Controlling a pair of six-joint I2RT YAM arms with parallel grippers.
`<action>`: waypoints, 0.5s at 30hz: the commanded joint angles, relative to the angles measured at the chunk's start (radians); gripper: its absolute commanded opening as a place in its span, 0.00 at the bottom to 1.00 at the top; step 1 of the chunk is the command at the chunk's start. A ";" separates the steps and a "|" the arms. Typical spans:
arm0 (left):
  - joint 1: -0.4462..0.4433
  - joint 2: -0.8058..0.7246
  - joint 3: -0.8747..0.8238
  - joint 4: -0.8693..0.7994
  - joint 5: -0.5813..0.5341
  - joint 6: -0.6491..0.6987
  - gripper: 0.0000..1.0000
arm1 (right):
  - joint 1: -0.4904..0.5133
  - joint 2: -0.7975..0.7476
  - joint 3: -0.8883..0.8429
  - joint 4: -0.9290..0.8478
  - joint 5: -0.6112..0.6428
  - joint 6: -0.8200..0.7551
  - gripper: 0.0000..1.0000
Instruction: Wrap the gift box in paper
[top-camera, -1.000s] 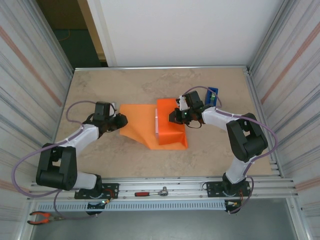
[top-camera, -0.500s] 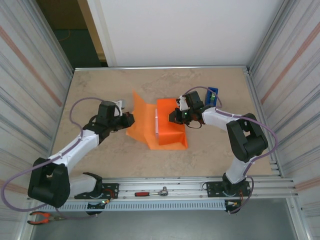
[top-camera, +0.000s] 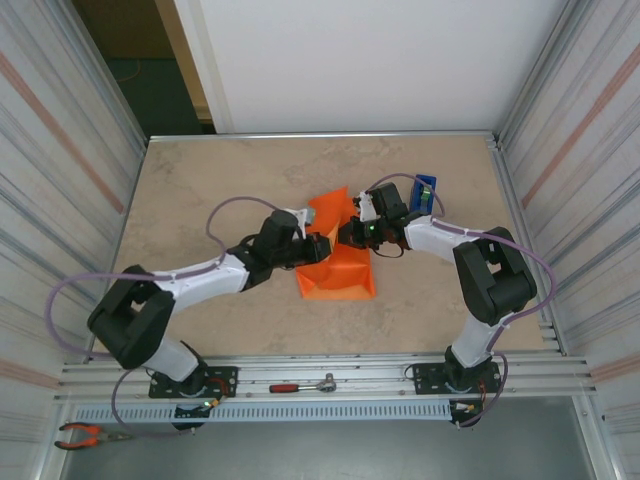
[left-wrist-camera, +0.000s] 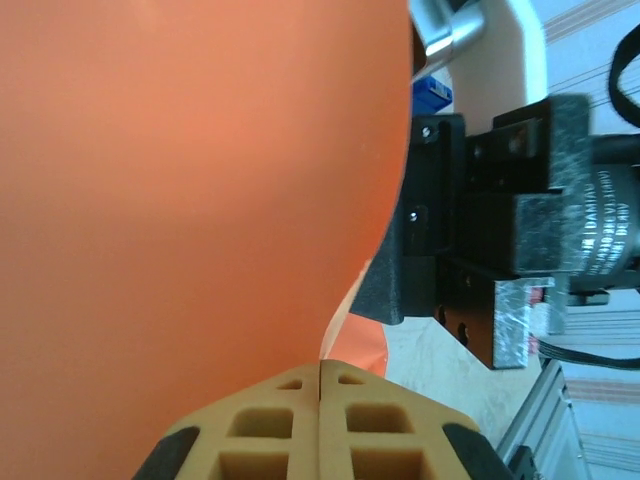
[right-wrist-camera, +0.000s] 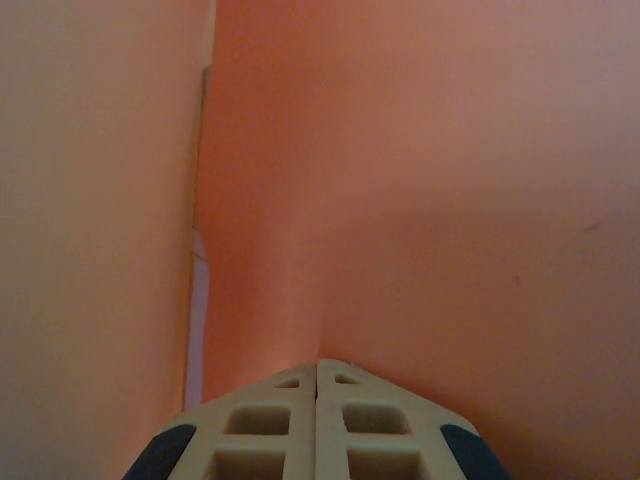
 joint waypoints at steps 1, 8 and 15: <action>-0.004 0.030 0.014 0.140 -0.055 -0.109 0.00 | 0.000 0.066 -0.062 -0.112 0.100 0.013 0.00; 0.001 0.062 -0.055 0.134 -0.124 -0.177 0.00 | 0.001 0.059 -0.057 -0.114 0.090 0.019 0.00; 0.014 0.111 -0.060 0.026 -0.118 -0.220 0.00 | -0.001 0.048 -0.044 -0.115 0.065 0.033 0.00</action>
